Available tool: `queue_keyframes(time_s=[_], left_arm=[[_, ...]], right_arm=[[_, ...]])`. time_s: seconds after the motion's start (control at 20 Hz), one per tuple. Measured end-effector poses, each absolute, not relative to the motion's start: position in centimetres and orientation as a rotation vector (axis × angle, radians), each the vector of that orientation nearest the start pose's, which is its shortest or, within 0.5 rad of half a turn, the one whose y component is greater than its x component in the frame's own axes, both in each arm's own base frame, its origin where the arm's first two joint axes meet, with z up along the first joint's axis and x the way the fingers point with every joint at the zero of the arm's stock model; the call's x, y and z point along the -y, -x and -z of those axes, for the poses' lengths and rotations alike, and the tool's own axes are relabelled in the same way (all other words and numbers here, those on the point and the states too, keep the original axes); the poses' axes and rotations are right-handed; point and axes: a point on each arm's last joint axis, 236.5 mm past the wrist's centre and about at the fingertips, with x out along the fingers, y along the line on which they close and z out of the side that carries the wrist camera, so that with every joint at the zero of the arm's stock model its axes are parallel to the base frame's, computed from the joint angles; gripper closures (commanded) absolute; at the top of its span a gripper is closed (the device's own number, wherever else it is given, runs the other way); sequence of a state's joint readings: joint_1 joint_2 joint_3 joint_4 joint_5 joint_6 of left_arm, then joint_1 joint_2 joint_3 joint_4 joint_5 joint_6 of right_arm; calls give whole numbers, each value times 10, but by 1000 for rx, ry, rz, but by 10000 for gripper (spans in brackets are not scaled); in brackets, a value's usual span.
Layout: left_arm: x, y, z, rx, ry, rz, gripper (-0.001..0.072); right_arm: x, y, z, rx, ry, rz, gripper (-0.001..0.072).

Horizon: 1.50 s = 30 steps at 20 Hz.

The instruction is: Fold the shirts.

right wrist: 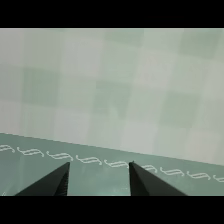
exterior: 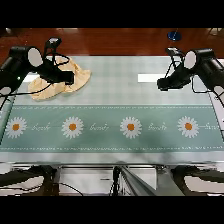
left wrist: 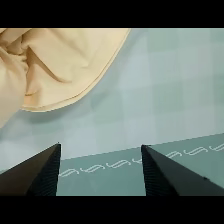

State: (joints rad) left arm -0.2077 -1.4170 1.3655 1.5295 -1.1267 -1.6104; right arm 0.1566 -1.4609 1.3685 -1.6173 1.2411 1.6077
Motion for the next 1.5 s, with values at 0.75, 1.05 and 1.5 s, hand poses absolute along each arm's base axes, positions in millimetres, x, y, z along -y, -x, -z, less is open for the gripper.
queue_keyframes(time_s=[0.75,1.05,1.5], left_arm=[[99,-431,-30,-1177,-89,207,100],[99,-432,-29,-1177,-101,216,101],[87,-468,-43,-1029,-122,178,-13]], right_arm=[[-55,-415,-4,-1328,115,-81,278],[-55,-415,-4,-1327,115,-81,278],[-55,-418,-4,-1314,126,-87,278]])
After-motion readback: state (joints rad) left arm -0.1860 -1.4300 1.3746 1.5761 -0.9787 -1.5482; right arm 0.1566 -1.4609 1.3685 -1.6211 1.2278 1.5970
